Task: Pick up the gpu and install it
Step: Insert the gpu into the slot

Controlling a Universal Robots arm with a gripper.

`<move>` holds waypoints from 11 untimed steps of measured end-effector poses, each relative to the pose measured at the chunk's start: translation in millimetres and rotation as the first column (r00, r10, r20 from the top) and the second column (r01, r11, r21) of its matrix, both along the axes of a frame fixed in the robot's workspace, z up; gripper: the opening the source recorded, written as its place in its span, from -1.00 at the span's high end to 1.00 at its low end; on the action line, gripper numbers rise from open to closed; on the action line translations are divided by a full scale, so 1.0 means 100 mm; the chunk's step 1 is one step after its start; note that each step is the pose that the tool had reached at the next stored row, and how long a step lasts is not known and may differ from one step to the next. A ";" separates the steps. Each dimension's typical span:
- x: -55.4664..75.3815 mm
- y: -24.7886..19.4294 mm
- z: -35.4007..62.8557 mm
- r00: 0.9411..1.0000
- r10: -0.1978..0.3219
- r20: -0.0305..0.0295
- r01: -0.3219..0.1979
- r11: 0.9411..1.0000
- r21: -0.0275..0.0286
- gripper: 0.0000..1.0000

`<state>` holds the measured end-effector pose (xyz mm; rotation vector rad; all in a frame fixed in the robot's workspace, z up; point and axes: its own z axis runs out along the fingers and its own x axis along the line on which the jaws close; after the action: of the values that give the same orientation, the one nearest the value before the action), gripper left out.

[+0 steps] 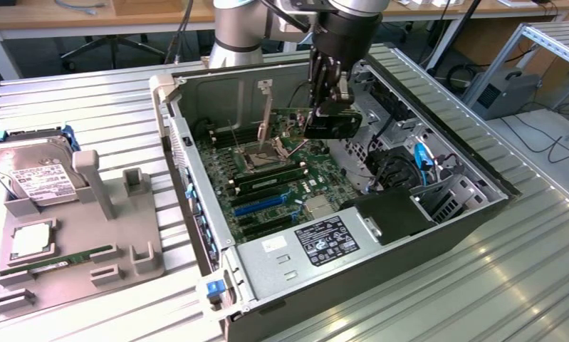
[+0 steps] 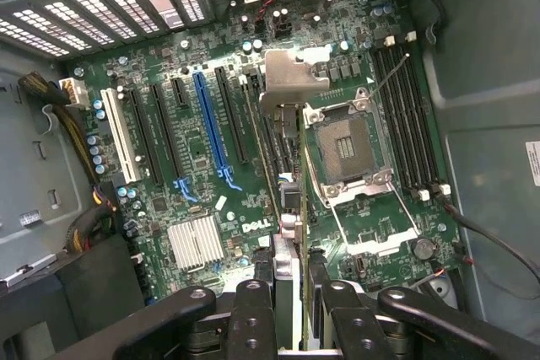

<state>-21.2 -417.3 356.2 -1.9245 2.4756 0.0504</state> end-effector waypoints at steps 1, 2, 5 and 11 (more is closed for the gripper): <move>0.00 0.000 0.000 1.000 0.002 0.000 -0.002 1.000 0.000 0.47; 0.00 0.000 0.000 1.000 0.005 0.000 -0.005 1.000 0.000 0.47; 0.00 0.000 0.000 1.000 0.013 0.000 -0.013 1.000 0.000 0.47; 0.00 0.000 0.000 1.000 0.027 0.000 -0.027 1.000 0.000 0.47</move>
<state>-21.2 -417.3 356.2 -1.9578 2.4499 0.0504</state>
